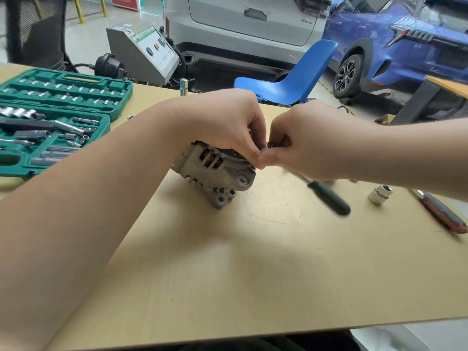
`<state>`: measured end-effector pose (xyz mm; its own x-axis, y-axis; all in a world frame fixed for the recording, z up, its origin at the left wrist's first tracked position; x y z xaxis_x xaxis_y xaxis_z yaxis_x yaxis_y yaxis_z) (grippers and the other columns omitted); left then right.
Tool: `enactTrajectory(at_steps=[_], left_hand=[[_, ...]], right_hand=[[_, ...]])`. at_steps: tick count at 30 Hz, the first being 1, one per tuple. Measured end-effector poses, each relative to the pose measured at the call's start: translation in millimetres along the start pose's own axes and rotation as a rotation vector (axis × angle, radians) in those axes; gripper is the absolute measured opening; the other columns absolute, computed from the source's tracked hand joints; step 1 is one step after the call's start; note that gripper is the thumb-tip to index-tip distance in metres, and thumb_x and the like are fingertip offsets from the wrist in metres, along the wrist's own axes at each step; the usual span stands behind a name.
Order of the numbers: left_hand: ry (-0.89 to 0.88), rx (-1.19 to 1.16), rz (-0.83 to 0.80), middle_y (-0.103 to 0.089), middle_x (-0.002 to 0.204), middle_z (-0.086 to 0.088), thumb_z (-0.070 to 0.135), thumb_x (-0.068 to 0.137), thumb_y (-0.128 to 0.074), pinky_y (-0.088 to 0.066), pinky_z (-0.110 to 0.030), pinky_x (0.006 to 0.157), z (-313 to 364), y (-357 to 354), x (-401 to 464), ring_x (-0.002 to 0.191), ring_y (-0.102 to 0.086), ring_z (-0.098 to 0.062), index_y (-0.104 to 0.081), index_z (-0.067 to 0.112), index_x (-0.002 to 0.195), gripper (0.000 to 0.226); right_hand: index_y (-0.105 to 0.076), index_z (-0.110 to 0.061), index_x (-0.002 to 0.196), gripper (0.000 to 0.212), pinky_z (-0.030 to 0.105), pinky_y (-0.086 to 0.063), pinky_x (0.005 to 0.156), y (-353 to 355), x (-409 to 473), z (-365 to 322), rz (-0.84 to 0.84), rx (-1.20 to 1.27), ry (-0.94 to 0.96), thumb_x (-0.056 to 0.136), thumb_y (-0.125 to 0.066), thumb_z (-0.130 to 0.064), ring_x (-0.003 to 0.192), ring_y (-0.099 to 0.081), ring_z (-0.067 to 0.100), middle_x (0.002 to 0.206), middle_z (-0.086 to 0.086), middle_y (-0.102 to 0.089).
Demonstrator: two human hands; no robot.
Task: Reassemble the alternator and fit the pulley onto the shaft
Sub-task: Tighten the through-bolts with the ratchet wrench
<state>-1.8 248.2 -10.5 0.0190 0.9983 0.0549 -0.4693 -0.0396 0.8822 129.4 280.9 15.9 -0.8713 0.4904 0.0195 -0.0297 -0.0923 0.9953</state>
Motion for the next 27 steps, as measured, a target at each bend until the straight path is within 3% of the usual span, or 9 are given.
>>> enactTrajectory(at_steps=[2, 4, 7, 10, 16, 19, 21, 24, 27], left_hand=[[0.002, -0.014, 0.006, -0.079, 0.087, 0.019, 0.053, 0.076, -0.09, -0.053, -0.022, 0.067, -0.3, 0.5, -0.5, 0.079, -0.071, -0.002, -0.084, 0.048, 0.08, 0.009], [0.008, -0.011, 0.007, -0.079, 0.087, 0.02, 0.053, 0.076, -0.089, -0.051, -0.018, 0.064, -0.6, 0.4, 0.3, 0.079, -0.072, -0.002, -0.085, 0.047, 0.084, 0.011], [0.007, -0.006, 0.0, -0.078, 0.087, 0.02, 0.057, 0.075, -0.088, -0.049, -0.016, 0.061, -0.6, -0.1, 0.4, 0.081, -0.071, 0.001, -0.082, 0.049, 0.077, 0.01], [0.018, -0.002, -0.008, -0.077, 0.085, 0.021, 0.059, 0.072, -0.09, -0.049, -0.009, 0.055, -0.8, -0.7, 0.6, 0.081, -0.07, 0.004, -0.081, 0.047, 0.073, 0.015], [-0.011, 0.012, 0.029, -0.078, 0.085, 0.016, 0.052, 0.075, -0.09, -0.05, -0.015, 0.059, 2.0, 0.2, 0.1, 0.082, -0.071, -0.005, -0.079, 0.045, 0.07, 0.014], [-0.014, 0.009, 0.044, -0.078, 0.084, 0.017, 0.052, 0.076, -0.089, -0.047, -0.008, 0.051, 3.1, 0.3, 0.4, 0.082, -0.07, -0.002, -0.077, 0.046, 0.066, 0.017], [-0.014, 0.01, 0.054, -0.078, 0.084, 0.017, 0.053, 0.075, -0.089, -0.046, -0.009, 0.052, 2.6, -0.2, 0.3, 0.081, -0.07, -0.001, -0.078, 0.046, 0.067, 0.015], [-0.011, 0.002, 0.063, -0.077, 0.083, 0.016, 0.053, 0.075, -0.089, -0.05, -0.011, 0.051, 1.1, -1.6, 0.5, 0.081, -0.069, 0.001, -0.082, 0.045, 0.075, 0.011], [-0.014, -0.007, 0.056, -0.077, 0.083, 0.015, 0.05, 0.077, -0.089, -0.052, -0.008, 0.054, 0.6, -2.4, 1.3, 0.083, -0.067, 0.002, -0.085, 0.042, 0.083, 0.011]], right_hand=[[-0.069, -0.021, 0.101, 0.024, 0.038, -0.051, 0.062, 2.4, -6.5, -9.0, 0.058, -0.232, 0.294, 0.099, -0.065, -0.044, 0.075, -0.063, 0.027, 0.077, -0.003, -0.067], [-0.068, -0.019, 0.107, 0.025, 0.044, -0.054, 0.071, 2.3, -9.8, -7.8, 0.06, -0.233, 0.408, 0.099, -0.065, -0.042, 0.08, -0.065, 0.031, 0.083, -0.001, -0.068], [-0.074, -0.028, 0.086, 0.033, 0.032, -0.054, 0.057, 3.1, -4.2, 7.6, -0.015, 0.149, 0.031, 0.084, -0.07, -0.061, 0.068, -0.069, 0.013, 0.069, -0.007, -0.073], [-0.077, -0.022, 0.073, 0.043, 0.015, -0.04, 0.034, -12.1, -1.6, 14.9, -0.107, 0.468, -0.262, 0.079, -0.079, -0.064, 0.046, -0.064, 0.0, 0.058, -0.008, -0.073], [-0.074, -0.029, 0.073, 0.04, 0.016, -0.04, 0.041, -0.3, -2.6, 6.9, -0.012, 0.255, -0.159, 0.081, -0.074, -0.068, 0.055, -0.062, 0.004, 0.06, -0.015, -0.07], [-0.075, -0.031, 0.08, 0.034, 0.031, -0.059, 0.061, -6.2, -11.2, 12.2, -0.021, 0.402, -0.198, 0.081, -0.077, -0.065, 0.069, -0.071, 0.011, 0.07, -0.01, -0.074], [-0.075, -0.033, 0.092, 0.028, 0.032, -0.062, 0.068, -11.3, -21.4, 14.3, -0.025, 0.476, -0.205, 0.081, -0.079, -0.059, 0.07, -0.071, 0.007, 0.077, -0.013, -0.075], [-0.07, -0.041, 0.113, 0.03, 0.023, -0.05, 0.066, -17.3, -41.3, 14.3, 0.072, 0.382, -0.187, 0.085, -0.075, -0.05, 0.077, -0.062, -0.001, 0.084, -0.017, -0.067], [-0.059, -0.052, 0.126, 0.033, 0.029, -0.036, 0.057, -23.1, -57.9, 4.5, 0.186, 0.105, -0.233, 0.094, -0.063, -0.054, 0.079, -0.055, 0.009, 0.079, -0.016, -0.056]])
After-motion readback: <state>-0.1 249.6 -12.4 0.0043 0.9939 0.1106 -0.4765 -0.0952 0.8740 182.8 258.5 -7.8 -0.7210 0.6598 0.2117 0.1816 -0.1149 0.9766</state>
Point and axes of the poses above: each hand's wrist, its own x-axis towards the middle knuckle, its own y-axis out of the back of the hand, z = x × y, the point moved 6 cm from there along x, towards the middle knuckle
